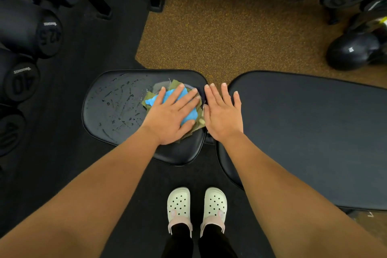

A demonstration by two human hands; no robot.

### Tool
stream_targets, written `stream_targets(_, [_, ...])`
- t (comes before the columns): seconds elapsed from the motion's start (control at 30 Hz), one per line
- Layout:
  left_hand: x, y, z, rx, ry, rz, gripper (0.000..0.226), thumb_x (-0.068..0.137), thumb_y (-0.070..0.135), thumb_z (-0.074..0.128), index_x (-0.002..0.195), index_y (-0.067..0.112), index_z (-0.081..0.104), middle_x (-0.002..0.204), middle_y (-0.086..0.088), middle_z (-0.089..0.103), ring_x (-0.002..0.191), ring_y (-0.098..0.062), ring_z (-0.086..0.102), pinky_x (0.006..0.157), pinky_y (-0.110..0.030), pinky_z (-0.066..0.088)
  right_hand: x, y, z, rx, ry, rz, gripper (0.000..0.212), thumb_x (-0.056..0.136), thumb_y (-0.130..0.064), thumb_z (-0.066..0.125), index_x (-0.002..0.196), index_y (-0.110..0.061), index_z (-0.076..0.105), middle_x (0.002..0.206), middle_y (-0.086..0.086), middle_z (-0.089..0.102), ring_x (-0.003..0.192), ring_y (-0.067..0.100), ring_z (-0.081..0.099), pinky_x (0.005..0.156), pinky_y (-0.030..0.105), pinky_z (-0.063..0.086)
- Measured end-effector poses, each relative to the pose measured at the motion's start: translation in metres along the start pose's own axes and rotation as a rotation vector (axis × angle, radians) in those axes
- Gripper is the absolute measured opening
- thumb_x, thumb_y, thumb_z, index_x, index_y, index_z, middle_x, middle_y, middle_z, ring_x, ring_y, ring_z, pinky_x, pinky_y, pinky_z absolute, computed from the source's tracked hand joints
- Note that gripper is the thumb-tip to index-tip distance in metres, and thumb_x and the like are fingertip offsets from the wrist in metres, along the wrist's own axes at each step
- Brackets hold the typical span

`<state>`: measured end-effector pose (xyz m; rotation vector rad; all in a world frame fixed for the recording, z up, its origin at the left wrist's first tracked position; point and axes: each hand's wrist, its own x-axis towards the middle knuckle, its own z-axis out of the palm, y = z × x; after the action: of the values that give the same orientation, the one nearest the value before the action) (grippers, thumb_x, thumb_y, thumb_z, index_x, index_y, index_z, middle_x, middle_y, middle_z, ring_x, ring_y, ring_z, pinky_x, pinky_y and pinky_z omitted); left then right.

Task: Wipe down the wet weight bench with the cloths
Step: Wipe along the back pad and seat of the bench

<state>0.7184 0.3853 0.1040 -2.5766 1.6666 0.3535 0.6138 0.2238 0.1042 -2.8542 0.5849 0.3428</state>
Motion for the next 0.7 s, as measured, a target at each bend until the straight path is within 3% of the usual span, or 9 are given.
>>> stream_targets(0.13, [0.021, 0.039, -0.003, -0.118, 0.053, -0.484, 0.065, 0.096, 0.049, 0.013, 0.155, 0.021, 0.009, 0.163, 0.004, 0.004, 0.149, -0.029, -0.001, 0.116, -0.061, 0.007, 0.0, -0.001, 0.0, 0.004, 0.0, 0.001, 0.055, 0.102, -0.036, 0.014, 0.155, -0.023, 0.003, 0.163, -0.004, 0.007, 0.149, 0.022, -0.007, 0.119, 0.049, -0.003])
stream_targets(0.2, [0.021, 0.059, -0.002, -0.157, 0.052, -0.596, 0.064, 0.098, 0.048, 0.013, 0.155, 0.02, 0.004, 0.163, 0.002, 0.0, 0.149, -0.031, -0.003, 0.116, -0.06, 0.004, 0.0, -0.001, -0.001, 0.016, -0.002, -0.004, 0.055, 0.102, -0.034, 0.016, 0.155, -0.022, 0.004, 0.163, -0.003, 0.007, 0.149, 0.021, -0.006, 0.119, 0.049, -0.003])
stream_targets(0.27, [0.007, 0.073, -0.001, -0.145, 0.048, -0.534, 0.064, 0.098, 0.047, 0.016, 0.154, 0.018, 0.01, 0.163, 0.0, 0.005, 0.149, -0.033, 0.001, 0.115, -0.061, 0.007, 0.001, 0.001, -0.002, 0.029, -0.006, -0.012, 0.055, 0.102, -0.033, 0.017, 0.155, -0.021, 0.004, 0.163, -0.003, 0.006, 0.149, 0.021, -0.006, 0.118, 0.049, -0.004])
stream_targets(0.4, [-0.035, 0.068, 0.007, -0.054, -0.011, -0.184, 0.066, 0.096, 0.052, 0.025, 0.153, 0.017, 0.025, 0.162, -0.001, 0.015, 0.149, -0.032, 0.007, 0.114, -0.062, 0.013, 0.001, 0.002, -0.003, 0.052, -0.004, -0.016, 0.054, 0.103, -0.034, 0.018, 0.155, -0.022, 0.006, 0.163, -0.003, 0.007, 0.149, 0.021, -0.006, 0.118, 0.049, -0.005])
stream_targets(0.47, [-0.037, 0.05, 0.008, -0.013, -0.011, -0.093, 0.068, 0.095, 0.055, 0.026, 0.152, 0.019, 0.026, 0.162, 0.001, 0.016, 0.149, -0.03, 0.008, 0.115, -0.061, 0.013, 0.001, 0.001, -0.002, 0.049, -0.008, -0.013, 0.054, 0.103, -0.034, 0.018, 0.155, -0.022, 0.005, 0.163, -0.004, 0.008, 0.149, 0.021, -0.006, 0.118, 0.049, -0.005])
stream_targets(0.53, [-0.026, 0.044, 0.007, -0.015, -0.004, -0.158, 0.07, 0.093, 0.057, 0.026, 0.153, 0.019, 0.025, 0.162, 0.002, 0.016, 0.149, -0.029, 0.008, 0.115, -0.06, 0.012, 0.002, 0.001, -0.002, 0.044, -0.011, -0.005, 0.054, 0.103, -0.034, 0.017, 0.155, -0.023, 0.005, 0.163, -0.004, 0.007, 0.149, 0.021, -0.006, 0.118, 0.049, -0.005])
stream_targets(0.63, [-0.005, 0.063, 0.003, -0.098, 0.019, -0.43, 0.075, 0.091, 0.058, 0.025, 0.154, 0.017, 0.018, 0.162, 0.0, 0.012, 0.149, -0.03, 0.005, 0.114, -0.06, 0.008, 0.001, 0.001, -0.003, 0.042, -0.013, 0.001, 0.054, 0.103, -0.034, 0.016, 0.155, -0.023, 0.004, 0.163, -0.003, 0.007, 0.149, 0.021, -0.006, 0.118, 0.049, -0.005])
stream_targets(0.7, [-0.003, 0.074, 0.003, -0.104, 0.02, -0.483, 0.075, 0.092, 0.058, 0.026, 0.154, 0.016, 0.016, 0.162, -0.002, 0.011, 0.149, -0.032, 0.004, 0.114, -0.061, 0.007, 0.001, 0.001, -0.003, 0.039, -0.008, -0.005, 0.054, 0.103, -0.035, 0.016, 0.155, -0.023, 0.005, 0.163, -0.002, 0.007, 0.149, 0.021, -0.006, 0.118, 0.049, -0.004])
